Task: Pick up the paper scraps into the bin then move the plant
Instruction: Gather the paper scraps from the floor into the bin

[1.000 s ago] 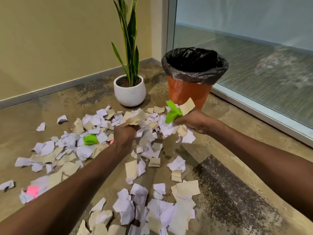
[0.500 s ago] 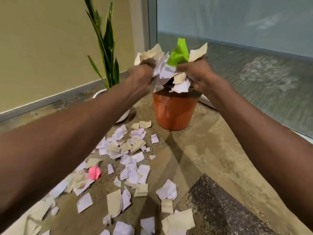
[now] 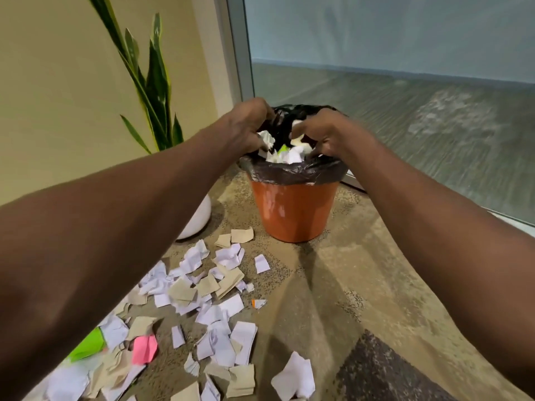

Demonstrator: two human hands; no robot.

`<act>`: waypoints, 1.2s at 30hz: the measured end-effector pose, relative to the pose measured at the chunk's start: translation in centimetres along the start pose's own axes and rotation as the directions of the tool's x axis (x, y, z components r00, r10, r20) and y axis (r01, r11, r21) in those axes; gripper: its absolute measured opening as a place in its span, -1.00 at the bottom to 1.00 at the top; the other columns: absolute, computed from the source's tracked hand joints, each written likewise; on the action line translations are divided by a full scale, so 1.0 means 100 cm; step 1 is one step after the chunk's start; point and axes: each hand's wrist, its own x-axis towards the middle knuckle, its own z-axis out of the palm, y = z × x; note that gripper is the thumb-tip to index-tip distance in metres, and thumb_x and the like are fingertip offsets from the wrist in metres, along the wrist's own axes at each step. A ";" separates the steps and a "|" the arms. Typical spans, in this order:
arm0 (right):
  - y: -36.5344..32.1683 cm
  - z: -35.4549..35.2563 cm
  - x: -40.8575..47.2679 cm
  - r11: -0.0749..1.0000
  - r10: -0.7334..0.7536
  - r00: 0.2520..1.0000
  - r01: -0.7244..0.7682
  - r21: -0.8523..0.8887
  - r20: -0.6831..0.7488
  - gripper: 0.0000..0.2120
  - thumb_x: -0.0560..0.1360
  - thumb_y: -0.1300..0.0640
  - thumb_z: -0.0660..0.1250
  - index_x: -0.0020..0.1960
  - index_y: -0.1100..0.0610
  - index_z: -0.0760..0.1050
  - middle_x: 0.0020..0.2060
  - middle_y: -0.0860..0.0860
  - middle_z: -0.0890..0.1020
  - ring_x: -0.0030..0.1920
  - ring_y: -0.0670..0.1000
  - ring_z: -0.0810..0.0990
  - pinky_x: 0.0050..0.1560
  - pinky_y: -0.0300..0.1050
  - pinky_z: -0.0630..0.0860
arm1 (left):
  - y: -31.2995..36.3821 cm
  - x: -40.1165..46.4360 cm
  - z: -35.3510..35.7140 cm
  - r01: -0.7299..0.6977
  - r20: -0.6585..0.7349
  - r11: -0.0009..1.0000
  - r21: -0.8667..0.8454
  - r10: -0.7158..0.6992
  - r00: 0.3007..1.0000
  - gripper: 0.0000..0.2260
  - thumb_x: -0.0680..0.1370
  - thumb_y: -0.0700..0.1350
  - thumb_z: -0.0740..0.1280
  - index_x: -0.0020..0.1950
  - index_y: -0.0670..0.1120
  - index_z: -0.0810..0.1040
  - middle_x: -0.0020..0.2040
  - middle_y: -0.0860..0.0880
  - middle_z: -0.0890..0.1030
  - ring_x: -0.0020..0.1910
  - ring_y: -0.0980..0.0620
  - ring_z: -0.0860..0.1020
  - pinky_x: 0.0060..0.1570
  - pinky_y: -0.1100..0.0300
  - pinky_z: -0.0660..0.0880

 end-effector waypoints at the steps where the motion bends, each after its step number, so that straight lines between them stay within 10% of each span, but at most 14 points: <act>1: 0.002 -0.002 0.000 1.000 -0.005 1.000 0.005 -0.015 -0.008 -0.82 0.44 0.38 0.43 -0.28 0.23 0.51 -0.04 0.15 0.58 0.08 0.19 0.55 0.08 0.21 0.59 | -0.001 0.001 -0.001 0.004 -0.001 1.000 -0.014 -0.004 1.000 -0.93 0.60 -0.31 0.19 0.07 -0.23 0.42 0.22 -0.26 0.45 0.38 -0.28 0.38 0.36 -0.27 0.35; 6: 0.004 -0.007 -0.021 0.984 -0.177 0.969 0.170 -0.053 -0.172 -0.97 0.41 0.35 0.38 -0.19 0.28 0.54 -0.29 0.10 0.51 -0.22 0.05 0.49 -0.25 -0.10 0.44 | -0.015 -0.005 -0.014 -0.127 -0.074 0.977 -0.172 0.116 0.991 -0.69 0.59 -0.38 0.16 0.34 -0.37 0.38 0.29 -0.29 0.48 0.27 -0.22 0.52 0.11 -0.01 0.61; 13: 0.084 0.015 -0.144 0.925 -0.374 0.922 0.379 0.028 -0.104 -0.84 0.46 0.30 0.37 -0.20 0.07 0.62 -0.36 0.03 0.69 -0.40 0.00 0.65 -0.34 -0.03 0.64 | -0.098 -0.069 -0.051 -0.255 -0.120 0.961 -0.110 0.242 0.963 -0.86 0.59 -0.30 0.20 -0.02 -0.18 0.55 -0.19 -0.08 0.58 -0.30 0.08 0.54 -0.33 0.27 0.51; 16: 0.170 0.025 -0.197 0.939 -0.265 0.962 0.272 -0.211 0.060 -0.93 0.51 0.23 0.40 -0.03 0.15 0.65 -0.18 0.04 0.71 -0.19 0.05 0.70 -0.09 0.10 0.67 | -0.168 -0.102 -0.072 -0.169 -0.146 0.985 -0.015 0.165 0.975 -0.85 0.57 -0.27 0.25 -0.15 -0.17 0.57 -0.23 -0.10 0.60 -0.27 0.01 0.54 -0.29 0.20 0.51; 19: 0.242 0.031 -0.238 0.882 0.008 0.971 0.106 -0.460 0.240 -0.58 0.55 0.06 0.38 0.37 0.14 0.47 0.26 0.09 0.59 0.22 0.07 0.58 0.29 0.05 0.51 | -0.249 -0.128 -0.101 -0.087 -0.110 0.969 0.233 0.115 0.987 -0.89 0.55 -0.20 0.33 -0.08 -0.20 0.62 -0.18 -0.13 0.62 -0.18 -0.06 0.57 -0.16 0.11 0.54; 22: 0.280 0.043 -0.268 0.755 0.147 0.893 0.176 -0.632 0.425 -0.28 0.58 -0.09 0.32 0.60 0.14 0.10 0.58 0.07 0.20 0.54 0.07 0.23 0.49 -0.11 0.17 | -0.314 -0.154 -0.133 0.067 -0.170 0.718 0.693 0.073 0.983 -0.64 0.52 -0.10 0.42 0.29 -0.18 0.53 0.14 -0.15 0.63 0.12 -0.16 0.59 0.15 0.01 0.52; 29: 0.291 0.091 -0.347 0.917 0.071 0.719 0.225 -0.329 0.691 -0.33 0.63 -0.07 0.23 0.62 -0.08 -0.04 0.59 -0.08 0.12 0.55 -0.03 0.19 0.48 -0.17 0.17 | -0.375 -0.210 -0.165 -0.015 -0.038 0.416 0.909 0.120 0.992 -0.38 0.48 0.22 0.37 0.43 -0.10 0.40 0.42 -0.21 0.41 0.40 -0.22 0.35 0.35 -0.10 0.33; 33: 0.289 0.065 -0.353 0.801 -0.054 0.834 0.365 -0.475 0.550 -0.24 0.57 -0.25 0.25 0.61 -0.02 0.00 0.60 -0.03 0.09 0.57 -0.01 0.10 0.54 -0.06 0.09 | -0.377 -0.237 -0.155 -0.211 0.145 0.364 0.907 0.198 0.969 -0.20 0.43 0.39 0.33 0.50 -0.08 0.31 0.54 -0.23 0.22 0.54 -0.22 0.13 0.49 -0.19 0.14; 36: 0.304 0.044 -0.367 0.751 0.038 0.934 0.208 -0.627 0.355 -0.21 0.58 -0.26 0.20 0.62 0.09 -0.03 0.62 0.04 0.01 0.60 0.06 0.01 0.57 0.02 0.06 | -0.386 -0.254 -0.139 -0.386 0.341 0.214 0.898 0.218 0.914 -0.09 0.39 0.51 0.22 0.54 -0.07 0.25 0.56 -0.20 0.21 0.57 -0.18 0.07 0.52 -0.17 0.06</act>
